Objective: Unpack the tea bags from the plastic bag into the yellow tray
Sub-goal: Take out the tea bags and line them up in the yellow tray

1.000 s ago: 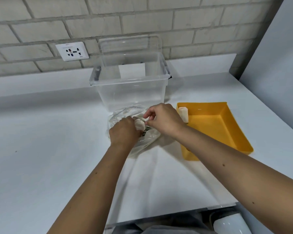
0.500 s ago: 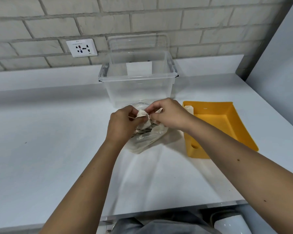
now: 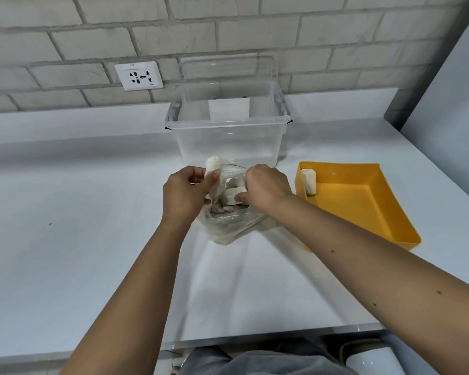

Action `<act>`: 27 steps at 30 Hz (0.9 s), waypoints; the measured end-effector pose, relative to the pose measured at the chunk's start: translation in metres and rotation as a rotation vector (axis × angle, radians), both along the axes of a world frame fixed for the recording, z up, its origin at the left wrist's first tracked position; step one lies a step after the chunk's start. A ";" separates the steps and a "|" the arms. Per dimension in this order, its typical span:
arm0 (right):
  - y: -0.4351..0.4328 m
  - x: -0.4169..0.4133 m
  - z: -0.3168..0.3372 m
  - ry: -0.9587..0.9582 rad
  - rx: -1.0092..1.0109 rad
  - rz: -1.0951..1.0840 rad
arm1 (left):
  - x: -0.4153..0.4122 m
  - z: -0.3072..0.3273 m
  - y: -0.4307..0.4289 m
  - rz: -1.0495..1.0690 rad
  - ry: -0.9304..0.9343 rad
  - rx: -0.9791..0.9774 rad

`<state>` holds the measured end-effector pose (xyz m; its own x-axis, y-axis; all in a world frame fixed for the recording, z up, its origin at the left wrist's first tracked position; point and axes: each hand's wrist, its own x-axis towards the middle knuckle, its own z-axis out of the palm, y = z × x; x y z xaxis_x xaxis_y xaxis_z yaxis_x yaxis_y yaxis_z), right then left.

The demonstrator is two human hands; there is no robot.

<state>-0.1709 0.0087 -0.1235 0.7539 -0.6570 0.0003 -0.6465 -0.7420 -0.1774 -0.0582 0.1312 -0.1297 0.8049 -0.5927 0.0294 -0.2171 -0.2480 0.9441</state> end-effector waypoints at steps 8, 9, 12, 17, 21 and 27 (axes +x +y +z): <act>-0.009 -0.006 -0.007 -0.152 0.068 -0.042 | 0.003 -0.003 0.003 -0.004 0.031 -0.013; -0.012 -0.011 0.000 -0.183 0.102 -0.013 | 0.004 -0.002 0.004 0.001 0.017 -0.010; -0.017 -0.026 0.031 -0.201 0.192 0.142 | 0.006 0.002 0.003 -0.028 0.029 -0.027; -0.012 -0.022 0.056 -0.368 0.515 0.228 | -0.005 0.009 -0.001 -0.153 0.235 -0.064; -0.008 -0.009 0.044 -0.513 0.656 0.115 | -0.006 0.007 0.001 -0.222 0.475 -0.095; -0.011 0.002 0.030 -0.591 0.835 0.012 | -0.002 0.002 0.007 -0.221 0.455 -0.116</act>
<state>-0.1687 -0.0023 -0.0935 0.7884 -0.6099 -0.0802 -0.2812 -0.2414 -0.9288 -0.0598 0.1379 -0.1274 0.6078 -0.7634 -0.2187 0.1864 -0.1306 0.9738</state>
